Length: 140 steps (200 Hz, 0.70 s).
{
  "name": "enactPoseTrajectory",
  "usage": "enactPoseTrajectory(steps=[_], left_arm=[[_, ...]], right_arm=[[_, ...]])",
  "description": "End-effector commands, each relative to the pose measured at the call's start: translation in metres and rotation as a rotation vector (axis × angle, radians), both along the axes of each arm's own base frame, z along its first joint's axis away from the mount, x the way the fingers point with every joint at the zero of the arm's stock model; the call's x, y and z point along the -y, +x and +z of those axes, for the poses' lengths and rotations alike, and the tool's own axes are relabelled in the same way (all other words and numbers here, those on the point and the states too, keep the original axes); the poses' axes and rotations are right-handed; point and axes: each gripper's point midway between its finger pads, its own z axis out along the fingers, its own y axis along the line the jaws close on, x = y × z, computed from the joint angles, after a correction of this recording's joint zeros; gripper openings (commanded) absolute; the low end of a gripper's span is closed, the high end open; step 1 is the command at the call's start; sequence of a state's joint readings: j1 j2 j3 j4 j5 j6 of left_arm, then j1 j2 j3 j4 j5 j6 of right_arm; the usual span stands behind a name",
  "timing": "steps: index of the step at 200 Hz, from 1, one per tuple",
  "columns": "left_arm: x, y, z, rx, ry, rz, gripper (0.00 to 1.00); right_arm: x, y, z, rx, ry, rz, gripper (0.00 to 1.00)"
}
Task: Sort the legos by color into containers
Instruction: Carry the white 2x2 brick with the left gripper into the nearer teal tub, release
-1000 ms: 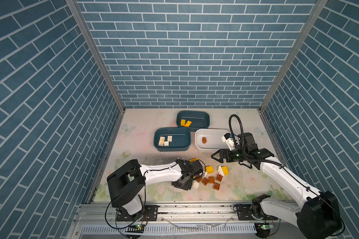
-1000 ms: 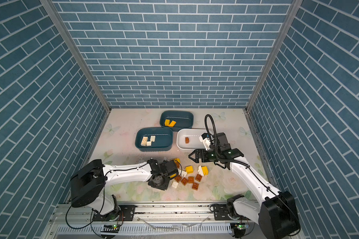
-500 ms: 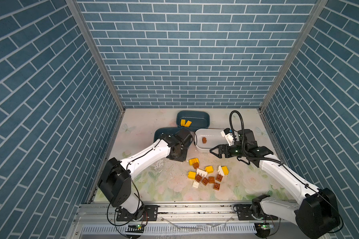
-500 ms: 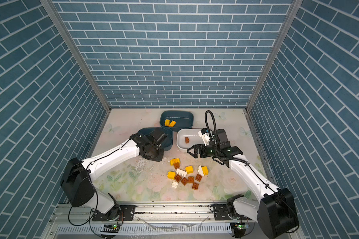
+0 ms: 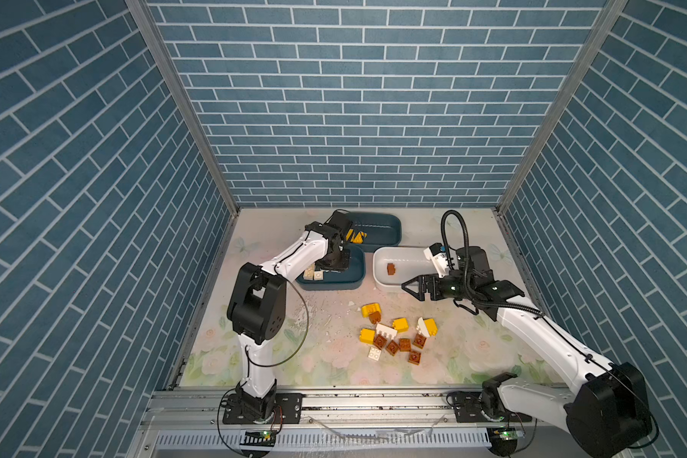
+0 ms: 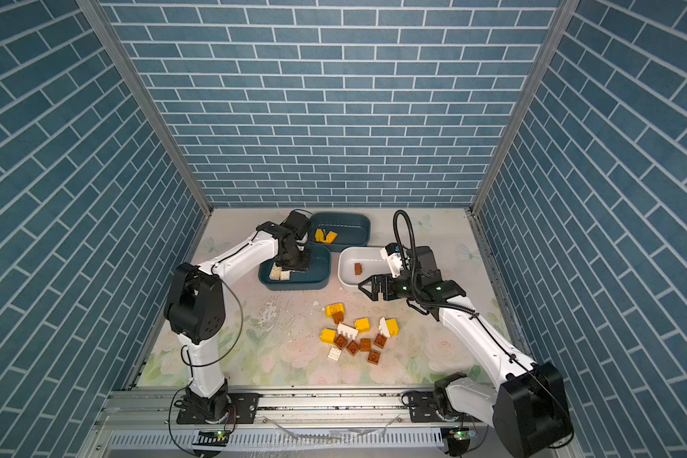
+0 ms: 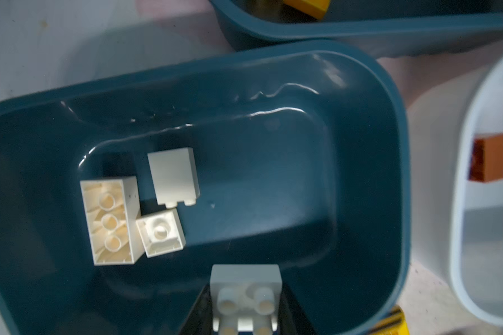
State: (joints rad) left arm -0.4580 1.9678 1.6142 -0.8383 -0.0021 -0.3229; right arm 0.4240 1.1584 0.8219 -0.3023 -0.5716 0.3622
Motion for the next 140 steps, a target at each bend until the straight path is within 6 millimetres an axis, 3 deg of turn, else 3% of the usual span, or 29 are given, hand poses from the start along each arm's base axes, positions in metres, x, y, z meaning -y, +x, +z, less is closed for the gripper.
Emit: enactPoseTrajectory(steps=[1,31,70,94,117,140], left_arm=[[-0.002,0.018,-0.005,0.016,0.006,-0.001,0.31],[-0.013,0.034,-0.021,0.012,0.032,0.034,0.33],[-0.008,0.043,-0.034,-0.011,-0.011,0.036,0.40],[-0.015,0.045,-0.031,-0.004,0.010,0.054,0.52],[-0.015,0.043,-0.021,-0.002,-0.003,0.053,0.58],[-0.011,0.034,0.001,0.004,-0.041,0.036,0.60]], right_arm=[[0.002,0.002,0.017,0.043,0.007,-0.023,0.99],[0.005,0.001,0.016,0.044,-0.004,-0.026,0.99],[0.007,0.001,0.015,0.045,-0.017,-0.031,0.99],[0.007,0.002,0.015,0.049,-0.018,-0.036,0.99],[0.006,0.002,0.014,0.044,-0.018,-0.034,0.99],[0.007,0.003,0.015,0.045,-0.020,-0.036,0.98]])
